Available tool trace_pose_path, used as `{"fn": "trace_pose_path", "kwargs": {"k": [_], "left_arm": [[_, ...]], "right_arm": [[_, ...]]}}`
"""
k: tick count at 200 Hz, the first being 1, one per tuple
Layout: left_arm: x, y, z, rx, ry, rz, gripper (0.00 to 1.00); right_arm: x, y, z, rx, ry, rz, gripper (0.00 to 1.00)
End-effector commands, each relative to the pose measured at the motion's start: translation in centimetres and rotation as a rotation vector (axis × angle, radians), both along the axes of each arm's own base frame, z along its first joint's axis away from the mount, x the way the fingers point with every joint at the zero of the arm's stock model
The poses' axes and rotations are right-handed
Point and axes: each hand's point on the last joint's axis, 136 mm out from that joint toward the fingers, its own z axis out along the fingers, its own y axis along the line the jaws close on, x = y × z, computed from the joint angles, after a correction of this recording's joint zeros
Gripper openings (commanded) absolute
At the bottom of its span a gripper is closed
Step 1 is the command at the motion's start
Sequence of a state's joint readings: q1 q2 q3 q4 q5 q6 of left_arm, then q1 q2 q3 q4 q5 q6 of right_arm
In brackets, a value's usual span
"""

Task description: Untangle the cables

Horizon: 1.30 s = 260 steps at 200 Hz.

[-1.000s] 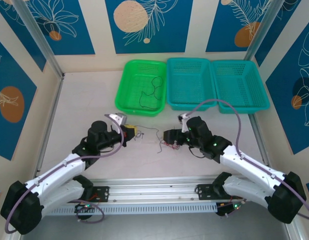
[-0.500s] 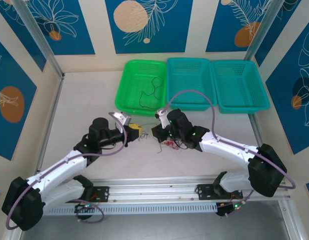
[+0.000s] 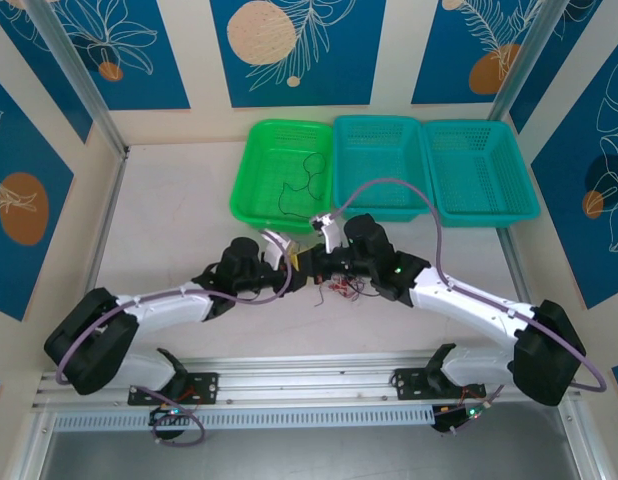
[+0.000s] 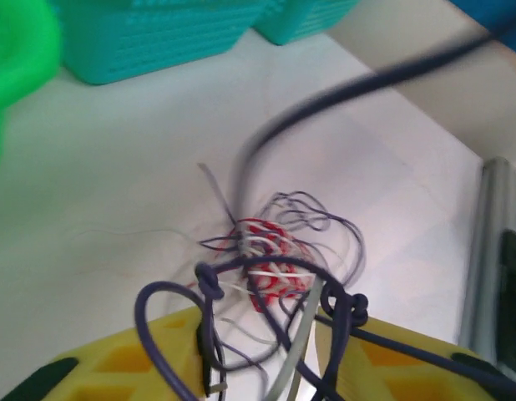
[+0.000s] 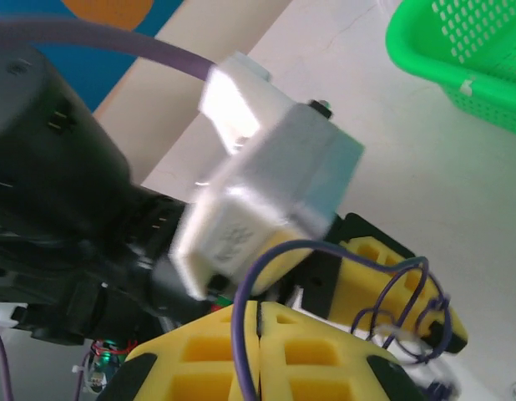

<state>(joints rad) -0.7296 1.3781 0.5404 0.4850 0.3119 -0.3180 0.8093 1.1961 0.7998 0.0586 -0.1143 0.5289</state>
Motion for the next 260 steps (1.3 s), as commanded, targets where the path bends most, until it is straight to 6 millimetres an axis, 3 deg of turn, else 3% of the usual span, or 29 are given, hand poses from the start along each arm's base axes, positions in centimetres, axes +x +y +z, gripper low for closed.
{"fn": "trace_pose_path", "kwargs": {"k": [1,19,46,66,88,100,115,144,180,209,224,249,260], "left_arm": [[3.1,3.1,-3.8,0.161,0.032,0.242,0.21],[3.7,5.5,-6.8,0.192,0.077,0.357,0.08],[3.3,7.0,-9.9,0.205,0.151,0.409,0.05],[3.0,7.5,-11.1,0.218,0.173,0.425,0.05],[3.0,8.7,-12.0,0.254,0.182,0.467,0.09],[3.0,9.9,-12.8,0.281,0.199,0.511,0.16],[2.9,11.3,-13.5,0.285,0.228,0.552,0.18],[2.5,12.8,-13.7,0.259,0.253,0.593,0.25],[2.8,12.4,-11.9,0.216,0.219,0.579,0.30],[3.3,13.8,-10.3,0.218,0.180,0.638,0.39],[3.4,15.4,-10.3,0.200,0.203,0.700,0.38],[3.0,18.0,-11.3,0.200,0.269,0.790,0.24],[2.7,18.4,-11.6,0.209,0.280,0.796,0.21]], "right_arm": [[0.1,-1.8,4.6,0.129,-0.043,-0.071,0.00],[1.0,-4.8,6.0,0.185,-0.035,-0.184,0.00],[2.2,-10.3,6.6,0.259,0.009,-0.376,0.00],[2.9,-14.1,5.8,0.290,0.059,-0.495,0.00],[2.8,-16.6,5.7,0.323,0.081,-0.559,0.00],[2.7,-18.1,6.2,0.320,0.066,-0.605,0.00],[2.4,-20.1,7.7,0.314,0.009,-0.663,0.00],[2.4,-22.3,9.9,0.344,-0.022,-0.706,0.00],[3.3,-21.0,9.1,0.390,0.062,-0.617,0.00],[3.1,-21.5,9.6,0.384,0.048,-0.641,0.00],[3.2,-23.4,9.8,0.371,0.047,-0.753,0.00],[3.1,-29.0,8.1,0.325,0.118,-1.059,0.00],[2.9,-30.2,7.8,0.330,0.141,-1.104,0.00]]}}
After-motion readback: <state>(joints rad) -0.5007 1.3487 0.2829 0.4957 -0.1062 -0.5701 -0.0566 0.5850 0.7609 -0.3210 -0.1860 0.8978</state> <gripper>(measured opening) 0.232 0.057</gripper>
